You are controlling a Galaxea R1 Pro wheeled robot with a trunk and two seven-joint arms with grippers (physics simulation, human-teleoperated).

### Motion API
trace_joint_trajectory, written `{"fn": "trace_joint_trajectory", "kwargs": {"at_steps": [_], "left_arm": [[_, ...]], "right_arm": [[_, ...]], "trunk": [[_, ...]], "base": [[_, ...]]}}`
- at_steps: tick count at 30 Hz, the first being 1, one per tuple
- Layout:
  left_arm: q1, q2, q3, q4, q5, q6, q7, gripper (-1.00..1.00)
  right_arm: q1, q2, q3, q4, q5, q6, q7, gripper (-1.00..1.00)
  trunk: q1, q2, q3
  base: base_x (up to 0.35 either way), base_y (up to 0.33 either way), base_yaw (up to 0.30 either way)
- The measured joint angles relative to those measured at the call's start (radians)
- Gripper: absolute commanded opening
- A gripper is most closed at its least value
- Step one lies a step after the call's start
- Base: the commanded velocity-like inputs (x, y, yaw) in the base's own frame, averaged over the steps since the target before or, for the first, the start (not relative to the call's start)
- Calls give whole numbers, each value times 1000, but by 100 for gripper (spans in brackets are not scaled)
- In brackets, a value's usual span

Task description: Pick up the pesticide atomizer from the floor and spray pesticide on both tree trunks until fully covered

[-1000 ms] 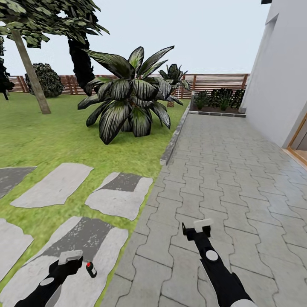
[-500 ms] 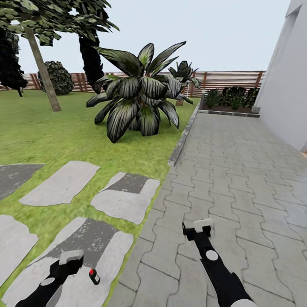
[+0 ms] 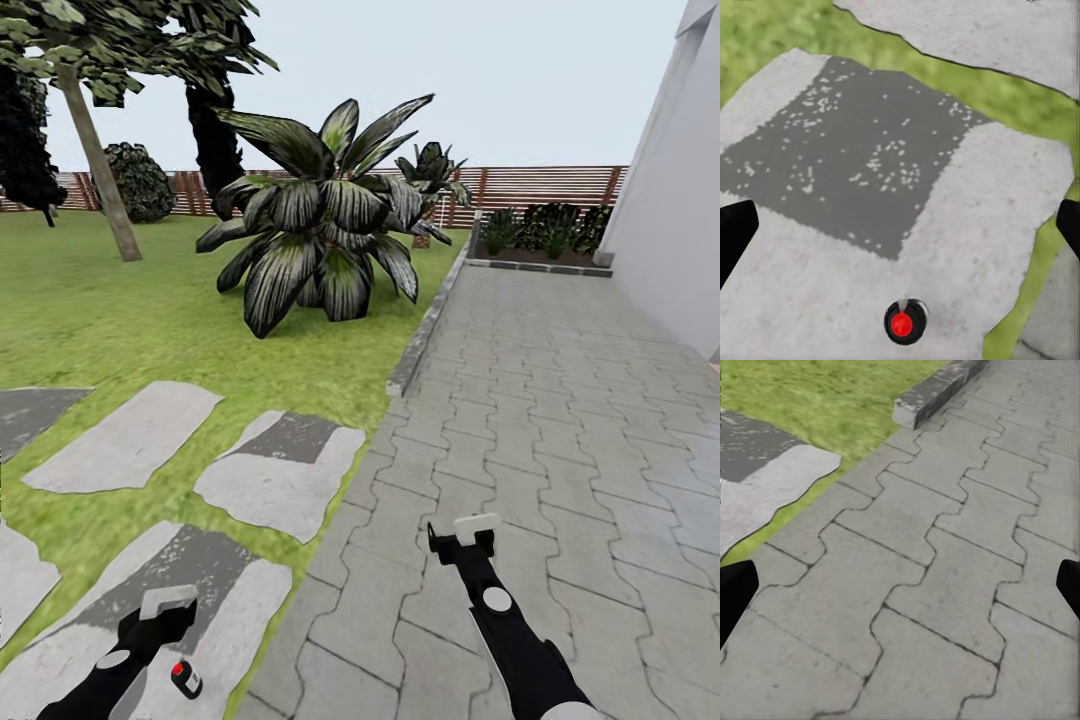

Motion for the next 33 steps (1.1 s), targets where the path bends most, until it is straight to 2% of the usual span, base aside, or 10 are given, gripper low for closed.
{"fn": "trace_joint_trajectory", "kwargs": {"at_steps": [6,11,20,33], "left_arm": [[0,-2,-2,-1,0,-1,-1,100],[1,-2,-3,-1,0,-1,-1,100],[0,-2,-3,0,0,-2,-2,100],[-1,-2,-3,0,0,-2,-2,100]], "right_arm": [[0,0,0,8,0,0,0,100],[1,0,0,14,-1,0,0,100],[0,0,-1,10,-2,0,0,100],[0,0,-1,10,-2,0,0,100]], "trunk": [[0,0,0],[0,0,0],[34,-63,-40],[84,-154,-82]], "base": [[9,-32,208],[1,-4,61],[0,0,0],[0,0,0]]}}
